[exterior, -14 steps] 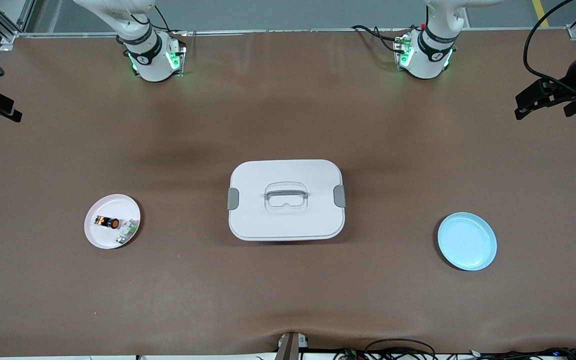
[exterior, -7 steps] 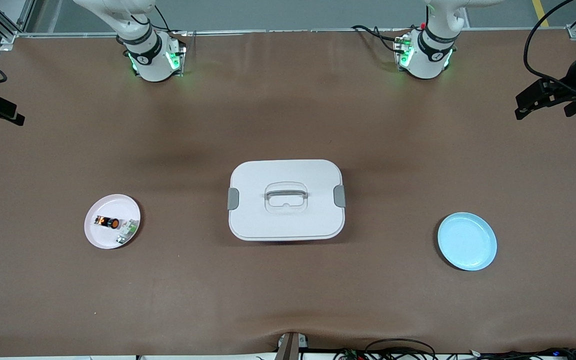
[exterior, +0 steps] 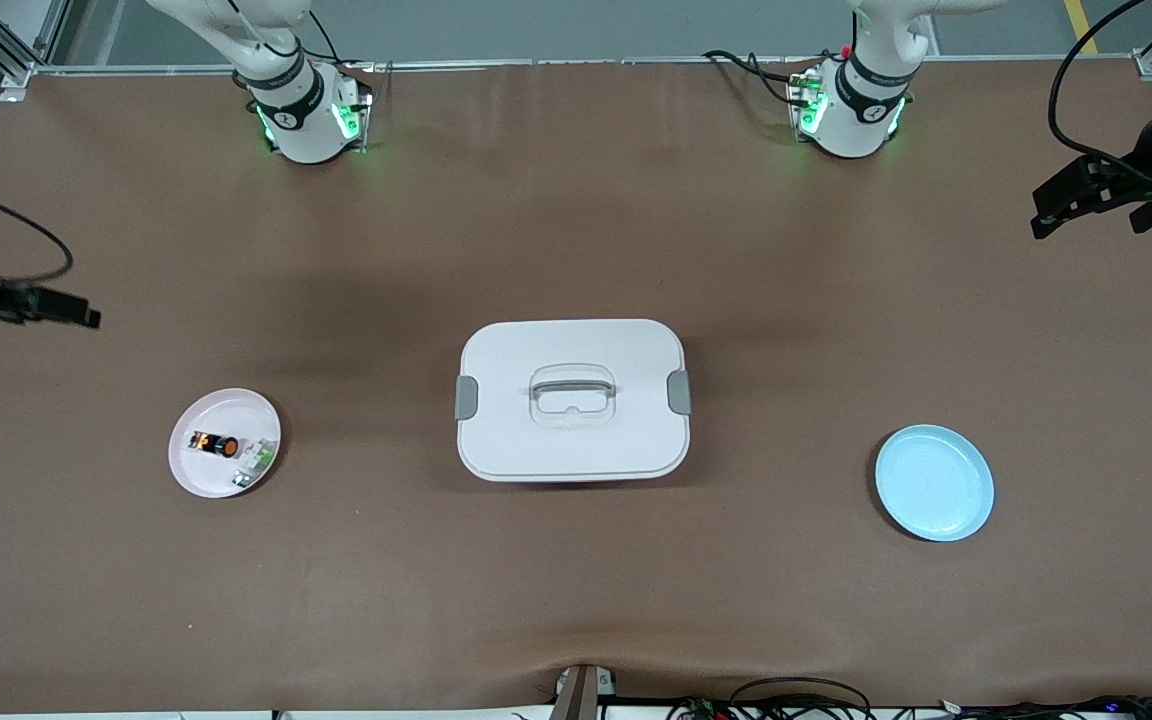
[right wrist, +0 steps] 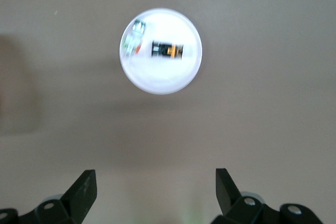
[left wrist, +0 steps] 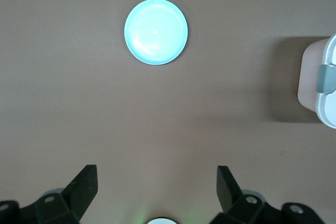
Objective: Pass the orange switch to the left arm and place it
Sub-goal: 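Move the right gripper down over the black-orange switch on the pink plate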
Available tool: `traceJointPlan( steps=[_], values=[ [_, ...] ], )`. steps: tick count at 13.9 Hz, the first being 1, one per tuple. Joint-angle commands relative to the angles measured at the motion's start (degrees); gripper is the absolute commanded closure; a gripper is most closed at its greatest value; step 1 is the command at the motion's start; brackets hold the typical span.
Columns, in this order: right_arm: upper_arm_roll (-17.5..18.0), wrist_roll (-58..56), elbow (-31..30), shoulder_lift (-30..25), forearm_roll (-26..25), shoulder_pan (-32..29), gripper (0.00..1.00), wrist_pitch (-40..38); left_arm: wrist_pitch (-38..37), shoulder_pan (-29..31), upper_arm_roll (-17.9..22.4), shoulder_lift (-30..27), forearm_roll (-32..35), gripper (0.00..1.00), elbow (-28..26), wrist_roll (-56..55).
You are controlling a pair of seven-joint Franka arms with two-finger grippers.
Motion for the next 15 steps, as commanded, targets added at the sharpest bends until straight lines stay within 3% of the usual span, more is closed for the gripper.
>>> traceJointPlan(
  steps=[1,11,15],
  values=[
    [0.3,0.8,-4.2,3.3,0.1,-1.3,0.0,8.8,-1.0,0.0,0.0,0.0,0.3,0.0,1.1,1.3],
    [0.4,0.9,-6.3,15.7,0.4,-1.9,0.0,25.6,-1.0,0.1,0.0,0.2,0.3,0.0,1.1,1.4],
    [0.3,1.8,-6.2,18.5,6.4,-2.3,0.0,28.0,-1.0,0.1,0.0,0.3,0.3,0.0,1.1,1.4]
  ],
)
